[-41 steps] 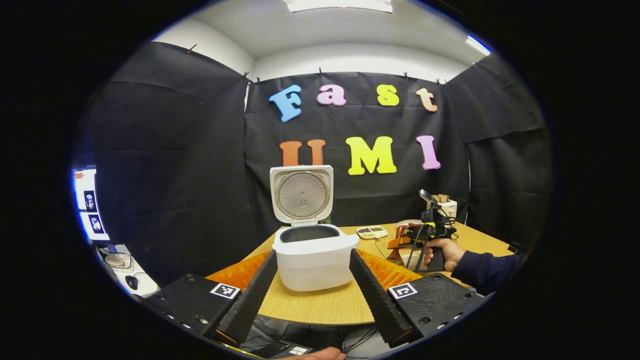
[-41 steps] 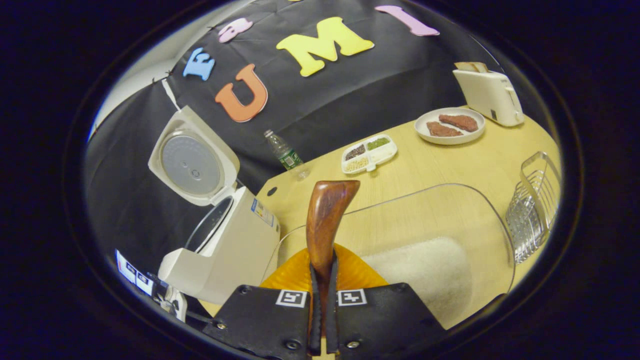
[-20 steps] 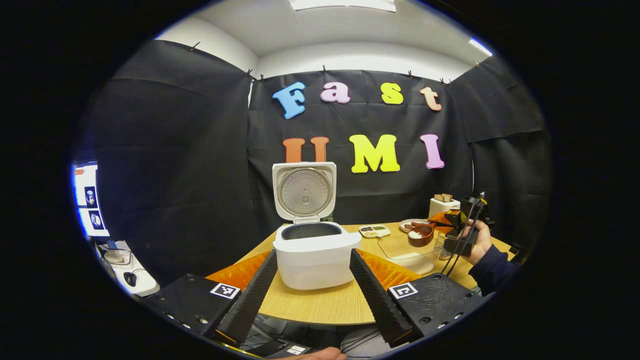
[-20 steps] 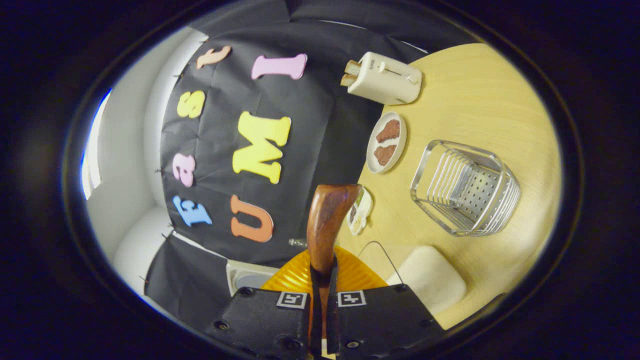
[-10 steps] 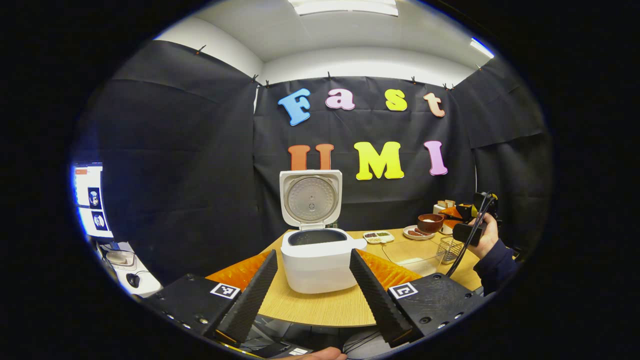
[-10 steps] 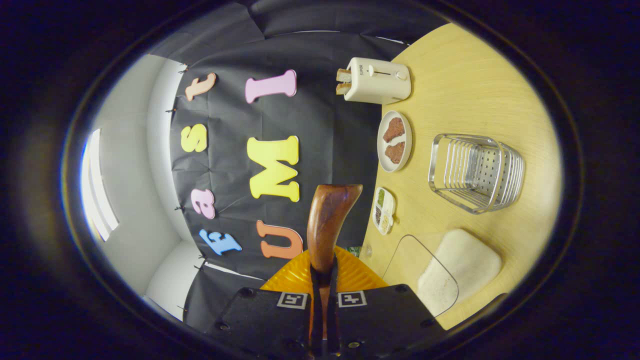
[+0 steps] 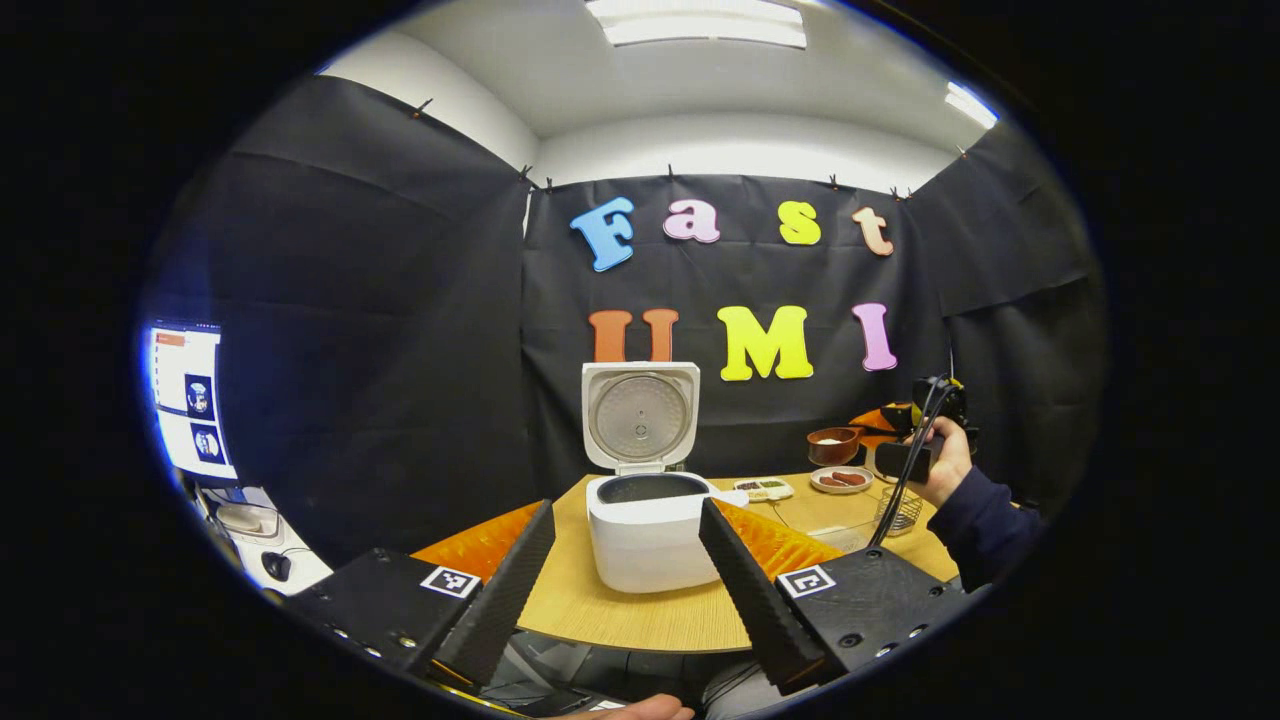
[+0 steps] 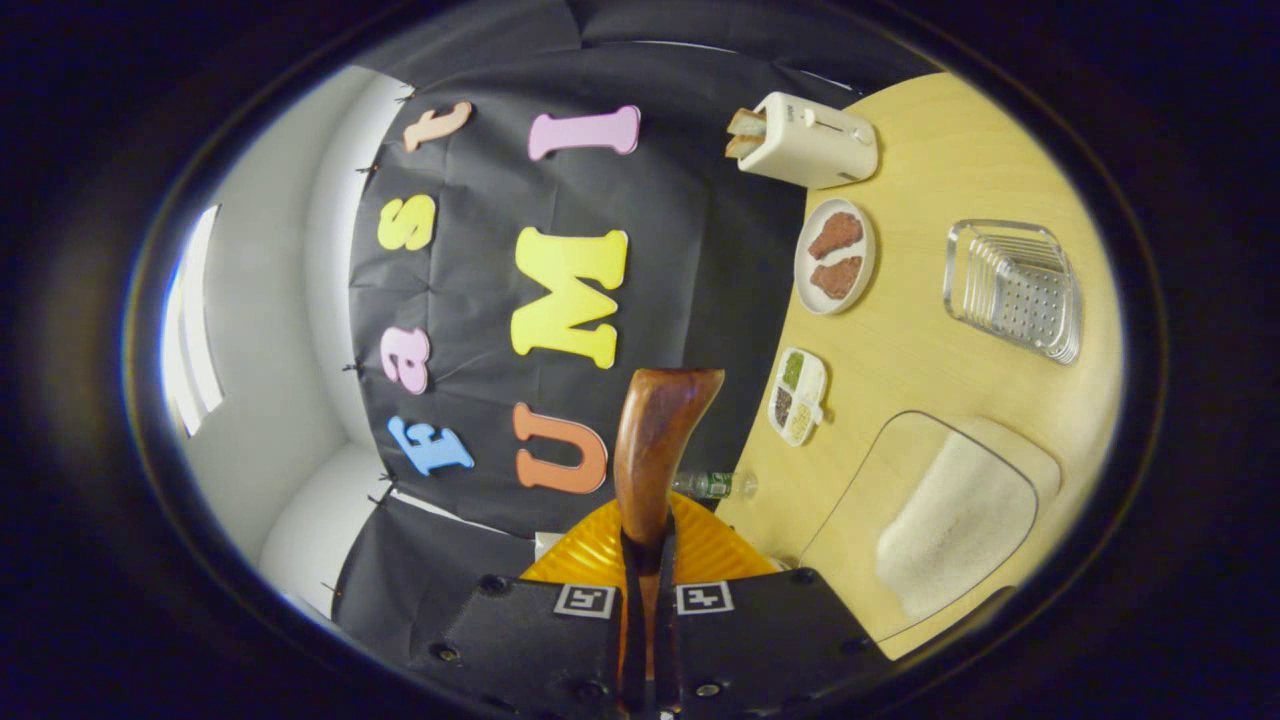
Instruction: Close the left gripper, press the button to open the rice cooker; take a wooden spoon from the chopstick holder with the right hand, scoop a spoonful of rice and pour it into the rice cooker, then put the wooden spoon back into the chopstick holder.
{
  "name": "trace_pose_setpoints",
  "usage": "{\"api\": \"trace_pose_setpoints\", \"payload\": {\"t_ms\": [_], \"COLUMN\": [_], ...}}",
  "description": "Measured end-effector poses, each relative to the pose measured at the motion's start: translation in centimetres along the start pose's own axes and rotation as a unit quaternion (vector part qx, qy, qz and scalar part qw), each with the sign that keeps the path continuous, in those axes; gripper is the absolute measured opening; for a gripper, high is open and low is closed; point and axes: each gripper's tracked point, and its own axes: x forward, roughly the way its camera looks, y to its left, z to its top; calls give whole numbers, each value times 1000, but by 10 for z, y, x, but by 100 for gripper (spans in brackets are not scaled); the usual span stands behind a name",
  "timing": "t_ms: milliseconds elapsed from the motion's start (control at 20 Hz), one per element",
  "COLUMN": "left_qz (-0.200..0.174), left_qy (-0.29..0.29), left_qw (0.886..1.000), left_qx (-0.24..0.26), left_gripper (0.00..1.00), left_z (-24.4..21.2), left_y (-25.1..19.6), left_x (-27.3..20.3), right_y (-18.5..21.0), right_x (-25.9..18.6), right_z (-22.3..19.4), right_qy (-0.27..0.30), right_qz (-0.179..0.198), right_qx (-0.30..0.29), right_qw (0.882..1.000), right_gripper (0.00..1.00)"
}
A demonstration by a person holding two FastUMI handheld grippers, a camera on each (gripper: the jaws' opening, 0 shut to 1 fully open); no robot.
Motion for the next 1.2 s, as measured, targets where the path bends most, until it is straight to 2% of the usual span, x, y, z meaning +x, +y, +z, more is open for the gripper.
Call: {"api": "trace_pose_setpoints", "payload": {"t_ms": [450, 700, 900, 950, 1050, 1100, 1150, 1200], "left_qz": [-21, -9, 10, 9, 13, 15, 15, 14], "left_qy": [-11, -8, -16, -15, -13, -12, -12, -10], "left_qw": [1000, 1000, 1000, 1000, 1000, 999, 999, 999], "left_qx": [-7, -9, -12, -17, -24, -26, -26, -27], "left_gripper": [93, 93, 93, 93, 93, 93, 92, 92], "left_z": [4, -1, -1, 0, -3, -5, -6, -7], "left_y": [11, 24, 43, 42, 47, 49, 49, 48], "left_x": [-12, -18, -26, -26, -26, -25, -25, -23], "right_y": [62, 77, 80, 81, 86, 90, 92, 94], "right_x": [53, 83, 101, 105, 116, 123, 129, 136], "right_z": [-80, -123, -140, -142, -152, -158, -165, -172], "right_qy": [11, 28, 37, 33, 38, 39, 42, 45], "right_qz": [-14, -18, -21, -26, -28, -29, -26, -25], "right_qx": [-105, -176, -206, -223, -280, -315, -359, -391], "right_qw": [994, 984, 978, 974, 959, 948, 932, 919], "right_gripper": [8, 8, 8, 8, 8, 9, 8, 12]}}
